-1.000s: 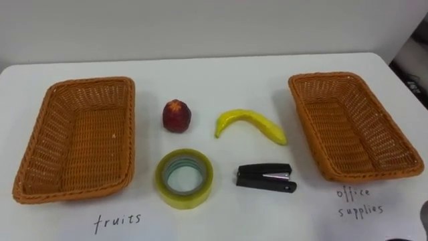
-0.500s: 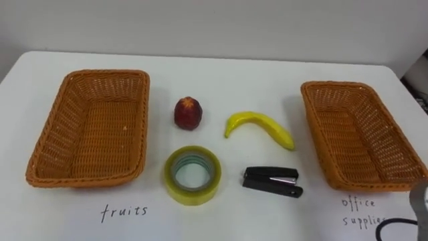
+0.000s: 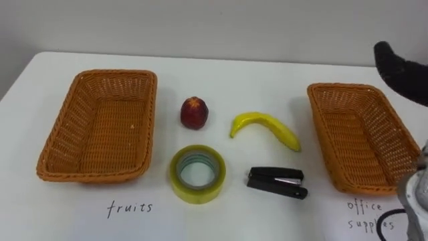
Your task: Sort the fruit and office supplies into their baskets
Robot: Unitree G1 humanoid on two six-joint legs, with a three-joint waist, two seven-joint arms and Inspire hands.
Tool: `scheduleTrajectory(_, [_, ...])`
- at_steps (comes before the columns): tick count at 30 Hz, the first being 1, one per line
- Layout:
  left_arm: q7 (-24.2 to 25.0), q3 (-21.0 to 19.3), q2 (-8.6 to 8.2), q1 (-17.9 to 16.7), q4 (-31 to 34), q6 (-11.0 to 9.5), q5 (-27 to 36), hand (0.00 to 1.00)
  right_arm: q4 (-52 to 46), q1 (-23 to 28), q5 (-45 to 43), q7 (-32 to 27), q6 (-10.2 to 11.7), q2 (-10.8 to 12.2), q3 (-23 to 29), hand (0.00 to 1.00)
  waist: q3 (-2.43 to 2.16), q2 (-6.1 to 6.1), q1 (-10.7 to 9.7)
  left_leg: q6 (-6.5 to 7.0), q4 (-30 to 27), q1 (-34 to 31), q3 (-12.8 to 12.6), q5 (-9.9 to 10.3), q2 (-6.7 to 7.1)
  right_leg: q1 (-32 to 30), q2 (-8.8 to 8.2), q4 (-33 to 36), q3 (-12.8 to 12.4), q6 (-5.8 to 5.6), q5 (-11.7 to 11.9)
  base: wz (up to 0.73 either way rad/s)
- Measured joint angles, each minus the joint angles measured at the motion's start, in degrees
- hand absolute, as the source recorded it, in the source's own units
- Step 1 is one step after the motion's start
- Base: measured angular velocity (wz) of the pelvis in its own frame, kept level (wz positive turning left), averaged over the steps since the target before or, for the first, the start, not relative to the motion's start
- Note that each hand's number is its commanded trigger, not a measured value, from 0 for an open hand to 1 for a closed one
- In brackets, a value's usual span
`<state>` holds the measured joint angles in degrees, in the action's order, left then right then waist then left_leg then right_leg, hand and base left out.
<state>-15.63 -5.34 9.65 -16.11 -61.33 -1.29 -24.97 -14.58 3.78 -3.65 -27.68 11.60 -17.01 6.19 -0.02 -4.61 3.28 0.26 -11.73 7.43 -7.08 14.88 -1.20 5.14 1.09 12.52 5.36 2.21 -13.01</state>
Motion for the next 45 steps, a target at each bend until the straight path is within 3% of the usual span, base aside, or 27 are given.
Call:
scheduleTrajectory(9, [0.94, -0.1, 0.3, -0.31, 0.73, 1.41, -0.58, 0.0, 0.34, 0.0, -3.77, 10.16, -2.81, -1.22, -1.72, 0.0, 0.06, -0.08, 0.28, 0.0, -0.04, -0.02, 1.13, 0.0, -0.03, 0.46, -0.02, 0.1, 0.81, -0.05, 0.12, 0.04])
scheduleTrajectory(14, [1.22, -0.17, 0.33, -0.29, 0.8, 1.44, -0.61, 0.0, 0.82, 0.13, -5.72, 14.08, -3.25, -1.8, -2.65, 0.0, 0.09, -0.01, 0.2, 0.0, -0.14, -0.28, 1.1, 0.0, -0.04, 0.27, -0.02, 0.08, 0.89, -0.03, 0.13, 0.0])
scheduleTrajectory(20, [2.25, -0.14, 0.62, 0.09, 3.82, 2.15, -2.25, 0.0, 0.87, 0.23, -6.72, 21.77, -5.53, -3.56, -4.04, 0.0, -0.1, -0.53, 0.15, 0.0, -0.57, -0.85, 1.02, 0.0, -0.06, 0.41, -0.06, 0.12, 1.08, 0.06, 0.22, 0.01])
scheduleTrajectory(25, [2.26, 0.1, 1.8, 0.85, 4.54, 2.15, -2.24, 0.0, 6.56, 0.12, -7.06, 27.47, -6.03, -4.22, -5.79, 0.0, 0.03, -1.59, 0.23, -0.01, -0.96, -0.76, 1.21, 0.0, -0.12, 0.85, -0.09, 0.1, 1.43, 0.14, 0.32, 0.03])
scheduleTrajectory(30, [2.26, 1.01, 2.77, 1.01, 4.4, 2.15, -2.25, 0.0, 10.02, 0.18, -9.99, 32.84, -7.91, -4.24, -7.52, 0.0, 0.16, -1.61, 0.29, 0.03, -0.93, -0.86, 1.15, -0.02, -0.08, 0.62, -0.08, 0.14, 1.26, 0.09, 0.53, 0.0])
scheduleTrajectory(41, [2.53, 1.02, 3.15, 1.43, 4.4, 2.18, -2.21, 0.0, 10.03, 0.16, -10.33, 39.89, -8.17, -4.37, -7.48, 0.0, 0.58, -2.72, 0.34, 0.02, -0.9, -0.97, 1.16, -0.02, -0.13, 0.89, 0.04, -0.89, 1.21, 0.05, 0.93, 0.0])
scheduleTrajectory(45, [2.46, 1.02, 3.15, 1.64, 4.42, 2.2, -2.22, 0.0, 10.02, 0.15, -11.02, 41.49, -9.7, -4.37, -7.49, 0.0, 0.55, -2.75, 0.32, 0.02, -0.9, -0.99, 1.17, -0.02, -0.13, 0.92, 0.02, -0.89, 1.19, 0.04, 0.94, 0.0])
